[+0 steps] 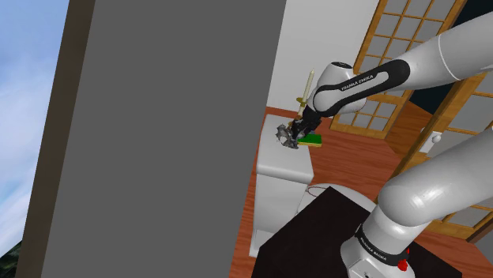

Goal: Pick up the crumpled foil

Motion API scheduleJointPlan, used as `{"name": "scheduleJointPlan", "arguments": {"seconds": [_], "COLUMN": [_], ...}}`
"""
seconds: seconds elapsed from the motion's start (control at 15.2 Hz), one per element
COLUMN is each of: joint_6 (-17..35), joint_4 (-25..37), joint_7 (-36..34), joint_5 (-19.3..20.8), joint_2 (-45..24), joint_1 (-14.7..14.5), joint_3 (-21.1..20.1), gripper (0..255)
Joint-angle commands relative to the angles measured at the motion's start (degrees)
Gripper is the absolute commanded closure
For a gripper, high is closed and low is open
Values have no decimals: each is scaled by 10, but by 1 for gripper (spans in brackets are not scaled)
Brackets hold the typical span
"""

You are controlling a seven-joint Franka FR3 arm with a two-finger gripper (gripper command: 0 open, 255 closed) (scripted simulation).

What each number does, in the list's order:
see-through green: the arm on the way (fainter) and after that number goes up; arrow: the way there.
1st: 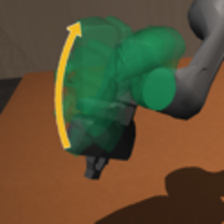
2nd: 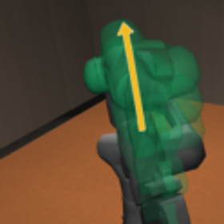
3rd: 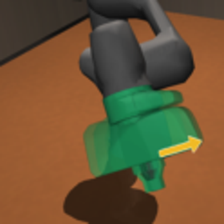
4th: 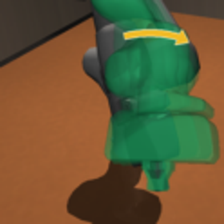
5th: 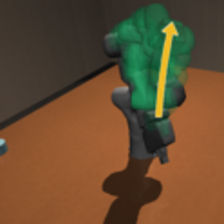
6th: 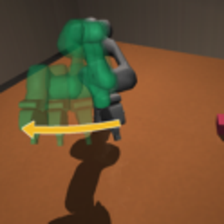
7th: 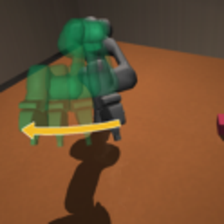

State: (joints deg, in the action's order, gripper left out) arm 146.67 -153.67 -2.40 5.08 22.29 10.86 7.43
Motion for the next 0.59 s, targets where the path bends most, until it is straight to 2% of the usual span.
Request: {"name": "scheduleJointPlan", "arguments": {"seconds": [0.0,0.33,0.53], "joint_6": [0,0,-28], "joint_4": [0,-1,11], "joint_7": [0,0,0], "joint_5": [0,0,0], "joint_2": [0,0,17], "joint_1": [0,0,0], "joint_3": [0,0,-2], "gripper": [255,255,255]}}
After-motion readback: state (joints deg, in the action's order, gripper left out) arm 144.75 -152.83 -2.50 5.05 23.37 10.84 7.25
